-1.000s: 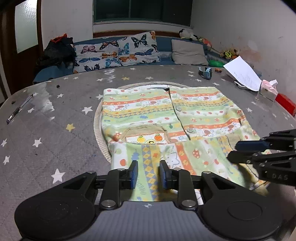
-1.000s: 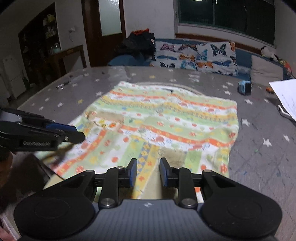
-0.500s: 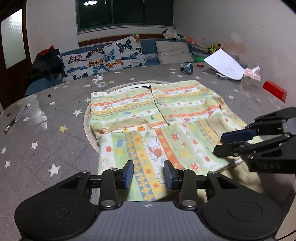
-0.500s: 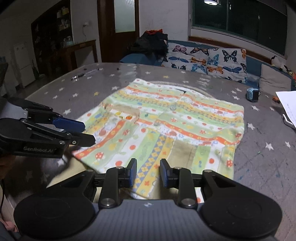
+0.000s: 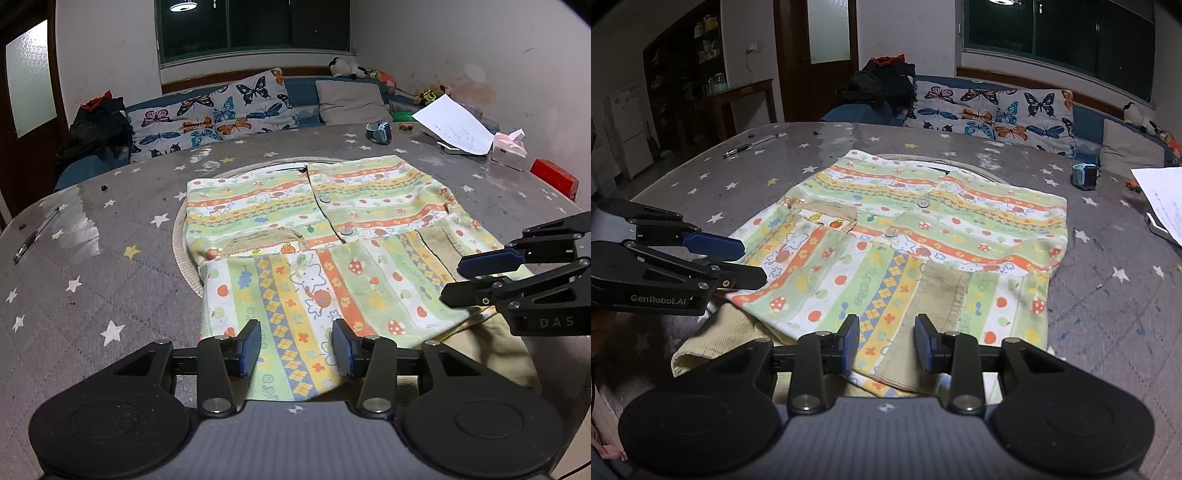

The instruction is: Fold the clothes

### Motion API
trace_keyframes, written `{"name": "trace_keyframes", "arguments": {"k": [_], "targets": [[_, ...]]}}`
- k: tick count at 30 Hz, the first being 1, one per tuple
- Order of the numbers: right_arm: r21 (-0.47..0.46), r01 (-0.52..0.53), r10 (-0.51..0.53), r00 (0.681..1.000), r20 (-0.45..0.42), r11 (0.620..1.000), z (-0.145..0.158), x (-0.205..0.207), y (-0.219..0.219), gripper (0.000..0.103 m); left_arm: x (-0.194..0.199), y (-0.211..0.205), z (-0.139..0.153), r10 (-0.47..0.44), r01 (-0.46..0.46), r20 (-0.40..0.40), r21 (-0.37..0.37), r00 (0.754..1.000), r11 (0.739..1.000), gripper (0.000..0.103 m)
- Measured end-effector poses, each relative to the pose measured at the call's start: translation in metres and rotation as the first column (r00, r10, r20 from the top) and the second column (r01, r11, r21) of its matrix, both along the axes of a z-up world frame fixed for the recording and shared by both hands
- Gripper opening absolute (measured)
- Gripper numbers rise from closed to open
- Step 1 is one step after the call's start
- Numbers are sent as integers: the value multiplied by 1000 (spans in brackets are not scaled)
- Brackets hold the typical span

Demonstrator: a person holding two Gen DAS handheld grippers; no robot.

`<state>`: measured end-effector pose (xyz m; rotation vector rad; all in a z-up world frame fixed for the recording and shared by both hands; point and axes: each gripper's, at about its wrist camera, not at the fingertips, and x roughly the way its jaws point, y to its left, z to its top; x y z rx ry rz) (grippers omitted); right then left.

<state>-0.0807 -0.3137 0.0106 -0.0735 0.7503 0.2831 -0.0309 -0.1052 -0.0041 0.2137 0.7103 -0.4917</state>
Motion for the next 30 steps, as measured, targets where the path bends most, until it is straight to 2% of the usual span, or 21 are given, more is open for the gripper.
{"name": "trace_keyframes", "arguments": {"k": [1, 14, 19, 24, 27, 30], "targets": [[0, 1, -1, 1000, 1, 1000, 0, 0, 0, 38, 0, 0, 0, 0, 0, -1, -1, 1000, 1000, 47], [-7, -2, 2, 1000, 2, 1000, 2, -3, -5, 38, -4, 3, 6, -8, 8, -3, 6, 1000, 1000, 49], [-16, -8, 8, 1000, 5, 1000, 5, -5, -7, 38, -18, 5, 18, -50, 49, -23, -10, 998, 999, 49], [-36, -15, 15, 1000, 8, 999, 8, -10, -10, 38, -31, 4, 22, -74, 74, -81, -7, 994, 997, 49], [-60, -25, 25, 1000, 11, 998, 10, -15, -14, 39, -34, 4, 22, -86, 82, -135, -37, 987, 996, 49], [-86, -35, 37, 999, 18, 996, 12, -20, -17, 43, -35, 2, 20, -91, 85, -157, -44, 983, 995, 49]]}}
